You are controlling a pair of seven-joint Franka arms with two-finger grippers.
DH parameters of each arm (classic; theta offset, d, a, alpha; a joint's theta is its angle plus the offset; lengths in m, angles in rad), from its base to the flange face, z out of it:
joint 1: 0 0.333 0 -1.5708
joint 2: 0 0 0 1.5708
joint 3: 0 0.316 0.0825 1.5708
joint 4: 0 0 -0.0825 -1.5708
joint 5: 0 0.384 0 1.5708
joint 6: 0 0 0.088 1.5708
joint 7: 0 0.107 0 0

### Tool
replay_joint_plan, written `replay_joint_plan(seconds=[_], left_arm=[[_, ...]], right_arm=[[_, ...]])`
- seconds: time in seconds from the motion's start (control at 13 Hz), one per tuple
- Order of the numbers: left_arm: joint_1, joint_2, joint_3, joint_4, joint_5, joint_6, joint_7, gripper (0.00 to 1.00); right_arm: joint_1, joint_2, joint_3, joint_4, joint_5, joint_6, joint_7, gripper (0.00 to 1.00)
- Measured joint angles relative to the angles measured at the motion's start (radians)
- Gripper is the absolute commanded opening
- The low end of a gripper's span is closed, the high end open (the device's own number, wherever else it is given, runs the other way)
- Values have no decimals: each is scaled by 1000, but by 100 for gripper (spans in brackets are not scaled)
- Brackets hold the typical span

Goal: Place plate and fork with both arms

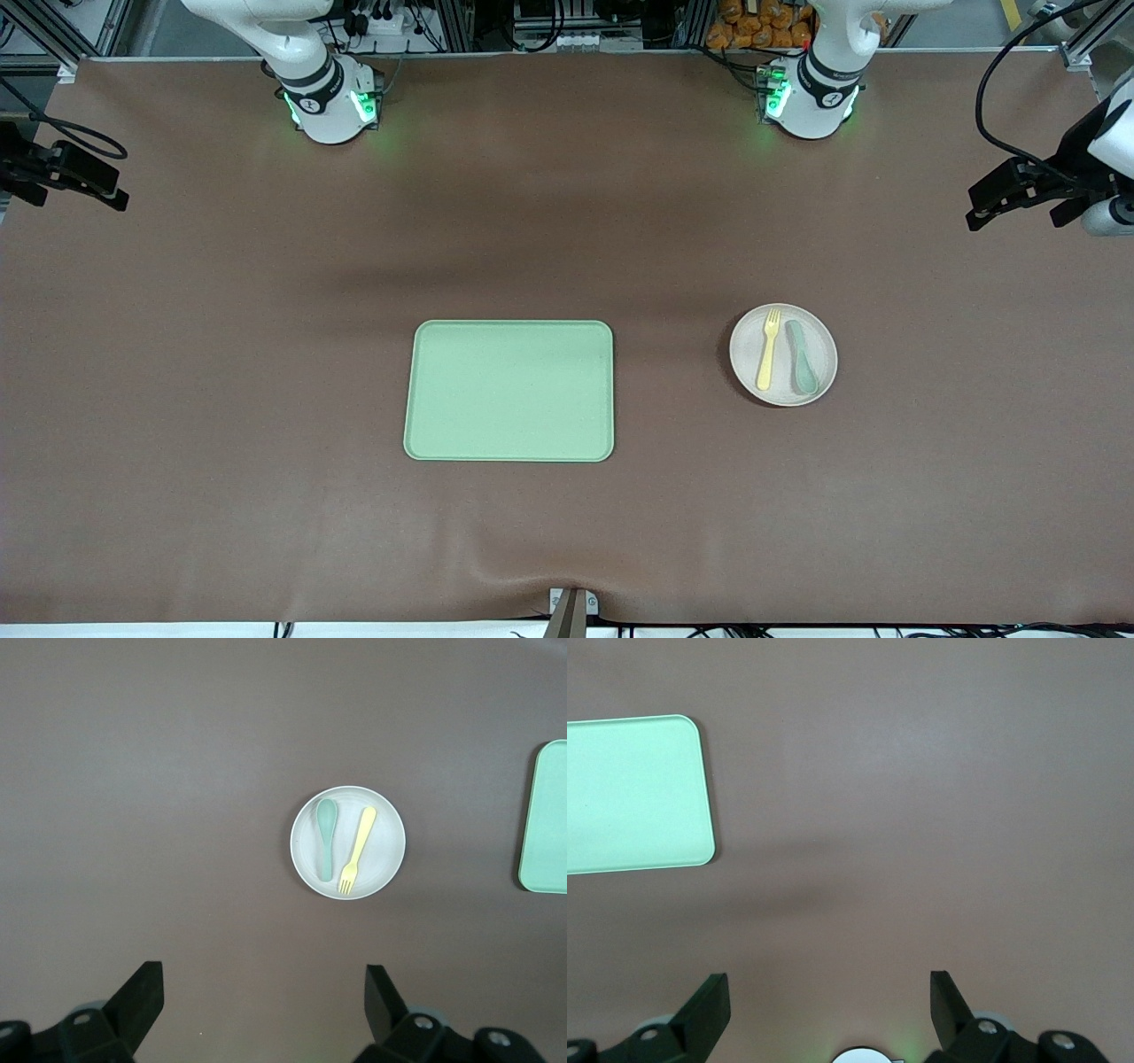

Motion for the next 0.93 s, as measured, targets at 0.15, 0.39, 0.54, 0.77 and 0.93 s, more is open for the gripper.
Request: replay_joint_plan(seconds=[0.15,0.39,0.54,0.77,0.93], left_arm=[[0,0,0,0,0,-2,0,100],[2,0,2,0,-3,-3,0,100],[1,5,2,-2,-3,-5,0,100],[-4,25,-1,-2,-4,-5,0,100],[-4,34,-2,-2,-4,-6,0,100]], right_arm=[[0,0,-1,0,0,0,0,100],[-1,0,-3,0,4,0,0,100],[-1,0,-4,0,4,-2,0,100],[-1,0,-5,0,4,-9,0,100],[-1,0,-4,0,5,-10,-1,100]])
